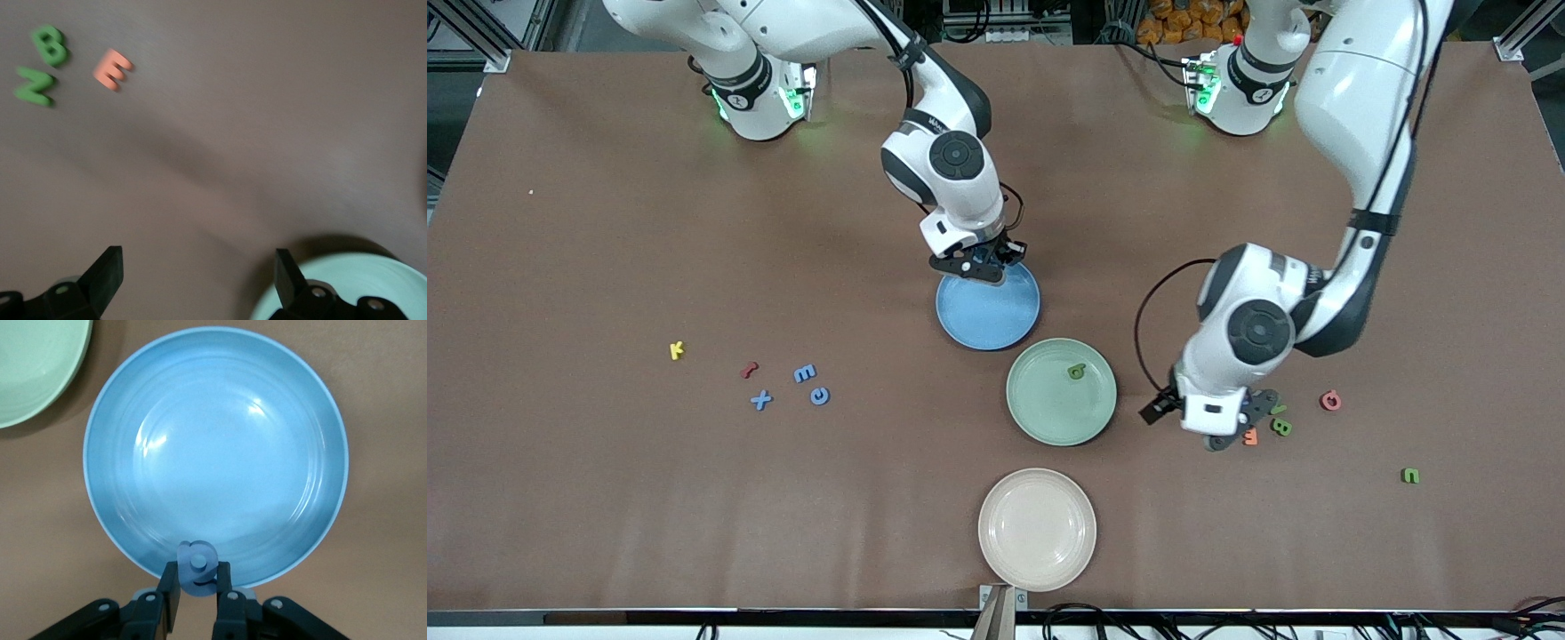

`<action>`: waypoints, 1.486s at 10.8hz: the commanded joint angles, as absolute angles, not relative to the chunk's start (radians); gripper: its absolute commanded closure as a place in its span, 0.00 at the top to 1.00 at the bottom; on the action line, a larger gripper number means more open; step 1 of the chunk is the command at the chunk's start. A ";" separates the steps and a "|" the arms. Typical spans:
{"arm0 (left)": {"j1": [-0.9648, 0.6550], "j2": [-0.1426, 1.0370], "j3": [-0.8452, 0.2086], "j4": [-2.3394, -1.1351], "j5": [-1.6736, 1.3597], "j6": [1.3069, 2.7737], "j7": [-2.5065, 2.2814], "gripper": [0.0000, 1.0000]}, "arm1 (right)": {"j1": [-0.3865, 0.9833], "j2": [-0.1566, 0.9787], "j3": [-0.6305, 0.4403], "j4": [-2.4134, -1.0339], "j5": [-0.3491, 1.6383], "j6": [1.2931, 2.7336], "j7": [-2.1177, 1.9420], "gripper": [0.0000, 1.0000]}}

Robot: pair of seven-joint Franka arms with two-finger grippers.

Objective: Sort letters by color into matching plates
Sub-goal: 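Open both grippers to drop the letters onto their matching plates, then grasp blue 3 with the right gripper while the left gripper grasps green Z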

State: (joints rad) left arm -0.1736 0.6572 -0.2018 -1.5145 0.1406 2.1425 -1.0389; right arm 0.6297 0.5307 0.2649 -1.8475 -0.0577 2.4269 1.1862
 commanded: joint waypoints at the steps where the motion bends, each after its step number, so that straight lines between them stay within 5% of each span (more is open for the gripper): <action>1: -0.074 0.635 -0.212 -1.567 0.164 2.100 -0.872 1.00 | 0.644 0.545 0.258 -1.815 -0.057 2.414 1.206 0.56; 3: -0.016 0.611 -0.212 -1.633 0.164 2.079 -0.799 1.00 | 0.634 0.531 0.258 -1.815 -0.055 2.413 1.206 1.00; 10: 0.089 0.571 -0.210 -1.742 0.179 2.101 -0.612 1.00 | 0.461 0.407 0.258 -1.824 -0.054 2.320 1.190 1.00; 13: 0.146 0.514 -0.212 -1.928 0.216 2.383 -0.604 1.00 | 0.323 0.393 0.258 -1.838 -0.058 2.196 1.099 1.00; 16: 0.159 0.547 -0.210 -1.927 0.252 2.431 -0.603 1.00 | 0.215 0.391 0.258 -1.838 -0.094 2.177 1.009 1.00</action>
State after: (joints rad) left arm 0.1425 0.5658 -0.2020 -1.8914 0.2130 2.3919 -0.6087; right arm 0.2804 0.4094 0.2418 -1.8200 -0.0672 2.1859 1.0416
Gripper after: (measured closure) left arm 0.000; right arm 0.000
